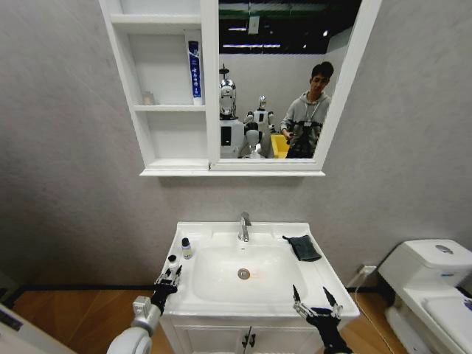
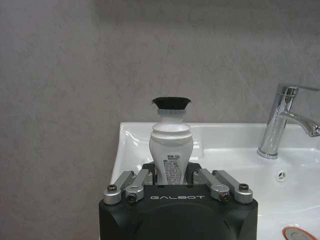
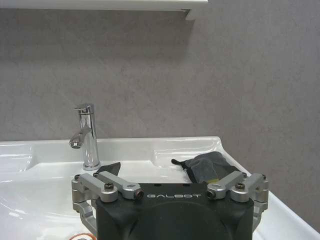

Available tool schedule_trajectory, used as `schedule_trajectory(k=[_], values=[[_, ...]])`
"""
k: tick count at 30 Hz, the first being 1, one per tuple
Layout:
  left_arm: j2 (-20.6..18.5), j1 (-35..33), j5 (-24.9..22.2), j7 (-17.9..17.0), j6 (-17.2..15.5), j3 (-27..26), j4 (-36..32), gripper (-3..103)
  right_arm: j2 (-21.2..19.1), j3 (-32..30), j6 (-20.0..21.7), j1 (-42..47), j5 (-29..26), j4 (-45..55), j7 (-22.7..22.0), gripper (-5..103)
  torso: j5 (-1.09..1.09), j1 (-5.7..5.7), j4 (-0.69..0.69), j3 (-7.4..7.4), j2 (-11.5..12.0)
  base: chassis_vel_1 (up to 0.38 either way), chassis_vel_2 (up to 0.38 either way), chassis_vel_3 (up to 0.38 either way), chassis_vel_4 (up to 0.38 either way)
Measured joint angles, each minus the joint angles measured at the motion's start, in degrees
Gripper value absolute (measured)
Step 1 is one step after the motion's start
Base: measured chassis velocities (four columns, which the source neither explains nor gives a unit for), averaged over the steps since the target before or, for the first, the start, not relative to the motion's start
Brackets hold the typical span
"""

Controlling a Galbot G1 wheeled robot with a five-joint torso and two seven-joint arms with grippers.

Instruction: Move facial cleanser and shampoo from washbasin to cabinet, then wipe washbasin with towel.

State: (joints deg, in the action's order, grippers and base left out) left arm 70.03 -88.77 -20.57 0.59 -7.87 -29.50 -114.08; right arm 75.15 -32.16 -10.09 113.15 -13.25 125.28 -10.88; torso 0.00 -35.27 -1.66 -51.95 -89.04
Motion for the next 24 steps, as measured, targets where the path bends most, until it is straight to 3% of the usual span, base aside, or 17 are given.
schedule_trajectory(k=[4, 8, 10, 11, 13, 14, 16, 17, 19, 22, 24], values=[[-2.6, -0.9, -1.8, -1.3, -1.7, -1.7, -4.5, 30, -0.2, 0.1, 0.0, -0.3, 0.0, 0.1, 0.0, 100, -0.01, 0.0, 0.01, 0.0, 0.0, 0.0, 0.0, 0.0, 0.0], [-7.2, -0.4, -6.0, -2.9, -3.9, -4.6, -11.1, 30, -0.5, 0.2, 0.0, -0.8, -0.1, 0.0, -0.1, 100, -0.01, 0.0, 0.01, 0.0, 0.0, 0.0, 0.0, 0.0, 0.0], [-11.6, 1.7, -11.2, -4.9, -6.3, -7.3, -15.5, 30, -0.6, 0.4, 0.1, -1.5, -0.2, -0.2, -0.2, 100, -0.01, 0.0, 0.01, 0.0, 0.0, 0.0, 0.0, 0.0, 0.0], [-11.6, 1.7, -11.2, -4.9, -6.3, -7.3, -15.5, 30, -0.6, 0.4, 0.1, -1.5, -0.2, -0.2, -0.2, 100, -0.01, 0.0, 0.01, 0.0, 0.0, 0.0, 0.0, 0.0, 0.0], [-17.3, 5.3, -17.8, -8.0, -8.8, -8.7, -18.6, 30, -0.6, 0.8, 0.1, -2.2, -0.2, -0.6, -0.2, 100, 0.0, 0.0, 0.0, 0.0, 0.0, 0.0, 0.0, 0.0, 0.0], [-17.3, 5.3, -17.8, -8.0, -8.8, -8.7, -18.6, 30, -0.6, 0.8, 0.1, -2.2, -0.2, -0.6, -0.2, 100, 0.0, 0.0, 0.0, 0.0, 0.0, 0.0, 0.0, 0.0, 0.0], [-24.3, 10.6, -24.3, -11.6, -11.6, -8.6, -19.9, 30, -0.6, 1.1, 0.2, -2.7, -0.1, -1.0, -0.2, 100, -0.01, 0.0, 0.0, 0.0, 0.0, 0.0, 0.0, 0.0, 0.0], [-24.3, 10.6, -24.3, -11.6, -11.6, -8.6, -19.9, 30, -0.6, 1.1, 0.2, -2.7, -0.1, -1.0, -0.2, 100, -0.01, 0.0, 0.0, 0.0, 0.0, 0.0, 0.0, 0.0, 0.0], [-31.4, 18.0, -30.5, -14.8, -13.8, -8.0, -19.6, 30, -0.6, 1.3, 0.2, -3.0, 0.0, -1.3, -0.2, 100, 0.01, 0.0, -0.03, 0.0, 0.0, 0.0, 0.0, 0.0, 0.0], [-34.1, 21.2, -32.3, -15.8, -14.5, -7.6, -18.6, 30, -0.6, 1.3, 0.2, -3.1, 0.0, -1.3, -0.2, 100, 0.0, 0.0, -0.01, 0.0, 0.0, 0.0, 0.0, 0.0, 0.0], [-38.9, 27.4, -36.6, -18.0, -16.5, -6.7, -15.7, 30, -0.6, 1.1, 0.2, -3.0, 0.0, -1.4, -0.2, 100, -0.02, 0.0, 0.01, -0.01, 0.0, 0.0, 0.0, 0.0, 0.0]])
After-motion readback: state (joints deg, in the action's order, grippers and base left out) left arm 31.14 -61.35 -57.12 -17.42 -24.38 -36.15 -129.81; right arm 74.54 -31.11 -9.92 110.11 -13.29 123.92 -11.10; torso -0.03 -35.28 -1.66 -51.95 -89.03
